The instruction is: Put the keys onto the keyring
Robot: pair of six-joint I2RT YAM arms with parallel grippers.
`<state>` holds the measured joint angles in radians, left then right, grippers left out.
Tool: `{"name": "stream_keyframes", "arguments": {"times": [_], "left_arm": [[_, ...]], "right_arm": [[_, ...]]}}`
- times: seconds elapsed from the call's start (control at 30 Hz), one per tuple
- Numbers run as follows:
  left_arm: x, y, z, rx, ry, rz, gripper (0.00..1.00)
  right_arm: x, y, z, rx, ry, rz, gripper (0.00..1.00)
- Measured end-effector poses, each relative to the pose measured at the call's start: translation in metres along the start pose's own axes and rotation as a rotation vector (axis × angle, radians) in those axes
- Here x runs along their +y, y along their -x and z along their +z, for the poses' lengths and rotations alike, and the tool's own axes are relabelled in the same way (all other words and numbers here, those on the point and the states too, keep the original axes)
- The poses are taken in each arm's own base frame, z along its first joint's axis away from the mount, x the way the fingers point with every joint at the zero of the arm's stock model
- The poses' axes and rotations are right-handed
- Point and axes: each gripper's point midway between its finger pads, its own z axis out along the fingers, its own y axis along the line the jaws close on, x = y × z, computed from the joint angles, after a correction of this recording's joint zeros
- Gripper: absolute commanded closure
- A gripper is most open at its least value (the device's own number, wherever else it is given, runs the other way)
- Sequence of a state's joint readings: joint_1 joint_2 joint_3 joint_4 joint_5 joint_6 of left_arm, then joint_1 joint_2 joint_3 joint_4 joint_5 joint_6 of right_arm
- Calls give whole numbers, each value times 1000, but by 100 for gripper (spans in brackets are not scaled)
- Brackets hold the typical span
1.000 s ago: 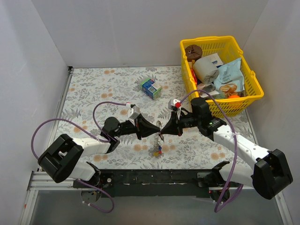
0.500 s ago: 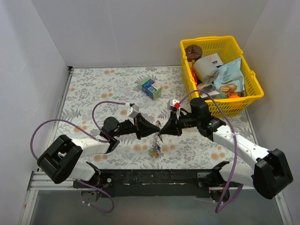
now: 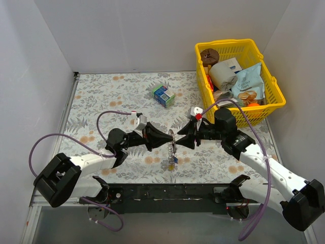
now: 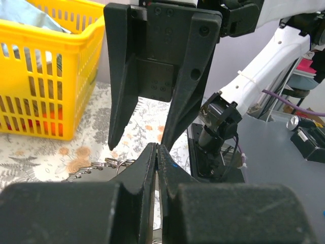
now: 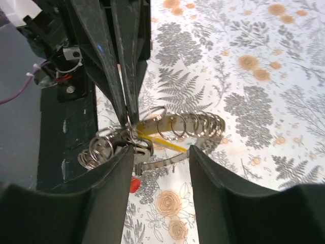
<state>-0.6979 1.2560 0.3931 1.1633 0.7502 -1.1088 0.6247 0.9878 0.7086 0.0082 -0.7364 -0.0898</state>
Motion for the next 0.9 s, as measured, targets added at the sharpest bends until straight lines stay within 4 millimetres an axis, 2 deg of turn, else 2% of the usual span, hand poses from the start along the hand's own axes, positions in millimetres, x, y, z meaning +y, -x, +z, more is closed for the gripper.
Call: {"name": "stream_keyframes", "arguments": {"times": [0.13,0.17,0.23,0.47,0.73,0.9], "left_arm": [[-2,13,1,-32,1,42,100],[-2,15,1,-38,2,49,100],[-3,19,1,-47,2,62,100],[3,17,1,-38,30,83,100],[16,9,-9,21,134,114,100],[18,20,-20,21,209,163,100]], "right_arm": [[-5,9,-10,-23,-78,-30,36],[-6,11,-11,-27,-95,-33,21],[-11,14,-16,-38,-144,-38,16],[-21,19,-32,-80,-274,-63,11],[-31,8,-28,-50,-303,-29,10],[-35,4,-25,-36,-309,-13,9]]}}
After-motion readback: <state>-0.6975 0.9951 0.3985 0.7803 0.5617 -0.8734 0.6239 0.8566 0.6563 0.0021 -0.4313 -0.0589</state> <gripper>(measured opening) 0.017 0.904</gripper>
